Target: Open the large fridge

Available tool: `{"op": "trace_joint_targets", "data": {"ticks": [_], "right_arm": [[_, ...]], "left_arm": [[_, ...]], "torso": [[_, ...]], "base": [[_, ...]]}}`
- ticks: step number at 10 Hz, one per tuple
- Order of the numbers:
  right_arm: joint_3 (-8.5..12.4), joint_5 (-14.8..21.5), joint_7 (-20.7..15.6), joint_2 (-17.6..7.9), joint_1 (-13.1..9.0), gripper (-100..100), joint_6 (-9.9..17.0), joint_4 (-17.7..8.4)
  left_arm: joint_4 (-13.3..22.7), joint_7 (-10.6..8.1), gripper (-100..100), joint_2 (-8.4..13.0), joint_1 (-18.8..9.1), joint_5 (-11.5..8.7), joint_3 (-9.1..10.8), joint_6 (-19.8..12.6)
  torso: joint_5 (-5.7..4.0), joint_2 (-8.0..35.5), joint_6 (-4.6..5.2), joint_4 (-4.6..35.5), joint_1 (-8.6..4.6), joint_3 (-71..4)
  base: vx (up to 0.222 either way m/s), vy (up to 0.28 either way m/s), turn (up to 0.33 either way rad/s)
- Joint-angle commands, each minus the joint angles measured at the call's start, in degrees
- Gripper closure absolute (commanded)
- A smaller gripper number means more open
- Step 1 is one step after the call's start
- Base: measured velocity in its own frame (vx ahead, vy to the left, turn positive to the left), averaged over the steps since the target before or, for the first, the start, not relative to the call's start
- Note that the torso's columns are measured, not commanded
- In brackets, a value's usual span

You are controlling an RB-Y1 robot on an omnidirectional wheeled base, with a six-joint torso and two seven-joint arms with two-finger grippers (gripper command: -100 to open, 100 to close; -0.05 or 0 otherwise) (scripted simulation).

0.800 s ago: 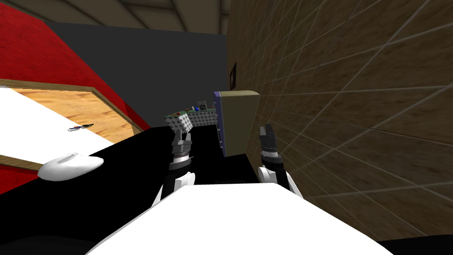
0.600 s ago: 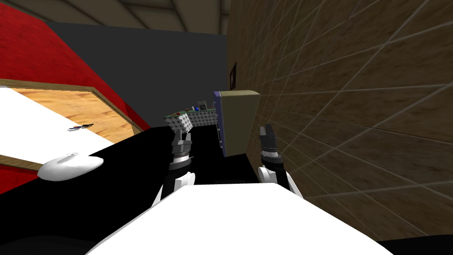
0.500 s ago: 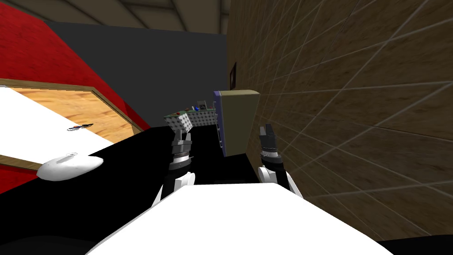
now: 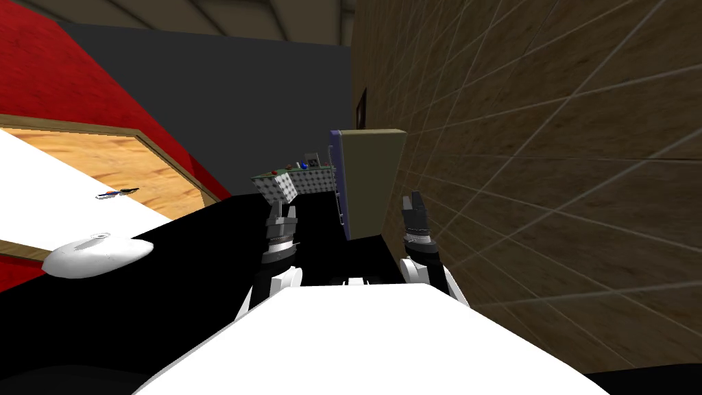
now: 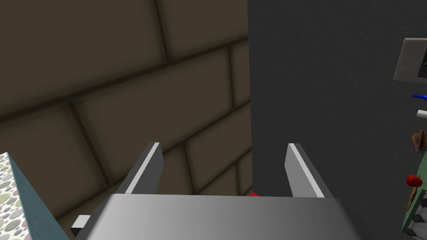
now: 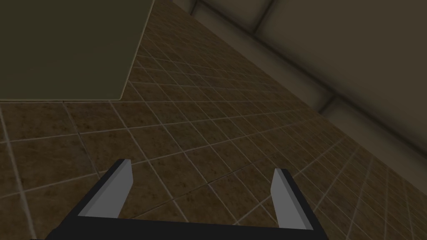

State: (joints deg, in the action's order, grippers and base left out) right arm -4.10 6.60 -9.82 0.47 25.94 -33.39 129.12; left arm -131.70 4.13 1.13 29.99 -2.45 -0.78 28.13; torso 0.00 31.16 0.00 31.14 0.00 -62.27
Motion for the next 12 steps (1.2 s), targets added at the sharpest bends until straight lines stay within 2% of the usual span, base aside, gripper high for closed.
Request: {"op": "trace_joint_targets", "data": {"ticks": [1,2,3,5,8,9,10,11,12], "right_arm": [[0.0,0.0,0.0,0.0,0.0,0,0.0,0.0],[0.03,-0.9,0.18,-2.22,-0.87,-100,-0.5,-0.1],[0.06,-1.82,0.37,-3.74,-1.76,-100,-1.01,-0.2],[0.16,-4.53,0.91,-6.55,-4.39,-100,-2.5,-0.5],[0.41,-9.77,2.14,-9.92,-9.96,-100,-5.75,-1.23],[0.41,-10.62,2.14,-9.92,-10.27,-100,-5.75,-1.23],[0.52,-12.67,2.65,-10.84,-12.7,-100,-7.07,-1.54],[0.52,-13.15,2.65,-10.84,-12.7,-100,-7.07,-1.54],[0.65,-15.47,3.21,-11.66,-15.32,-100,-8.48,-1.89]], "left_arm": [[0.0,0.0,0,0.0,0.0,0.0,0.0,0.0],[0.0,0.0,0,0.0,0.0,0.0,0.0,0.0],[0.02,0.0,0,0.0,0.0,0.0,0.0,0.0],[0.03,0.0,0,0.0,0.01,0.0,-0.01,-0.01],[0.03,0.0,0,0.0,0.02,0.0,0.0,0.0],[0.02,0.0,0,0.0,0.02,0.0,0.0,0.0],[0.02,0.0,0,0.0,0.03,0.0,0.0,0.0],[0.03,0.0,0,0.0,0.01,0.0,-0.01,-0.01],[0.03,0.0,0,0.0,0.02,0.0,0.0,-0.01]], "torso": [[0.0,4.23,0.0,4.23,0.0,-8.46],[0.0,8.46,0.0,8.46,0.0,-16.92],[0.01,10.32,-0.02,10.33,0.02,-20.91],[0.01,10.91,-0.01,11.03,0.03,-22.34],[-0.02,10.93,-0.02,11.08,-0.04,-22.42],[0.02,11.01,0.01,11.1,0.1,-22.37],[0.04,11.28,0.05,11.17,0.1,-22.22],[0.02,11.35,-0.03,11.21,0.05,-22.15],[-0.01,11.34,0.04,11.2,-0.05,-22.16]], "base": [[0.0,0.0,0.0],[0.03,0.008,0.091],[0.058,0.026,0.147],[0.087,0.015,0.184],[0.165,0.0,0.303],[0.124,0.021,0.088],[0.096,0.013,0.275],[0.083,-0.004,0.119],[0.113,-0.008,0.226]]}}
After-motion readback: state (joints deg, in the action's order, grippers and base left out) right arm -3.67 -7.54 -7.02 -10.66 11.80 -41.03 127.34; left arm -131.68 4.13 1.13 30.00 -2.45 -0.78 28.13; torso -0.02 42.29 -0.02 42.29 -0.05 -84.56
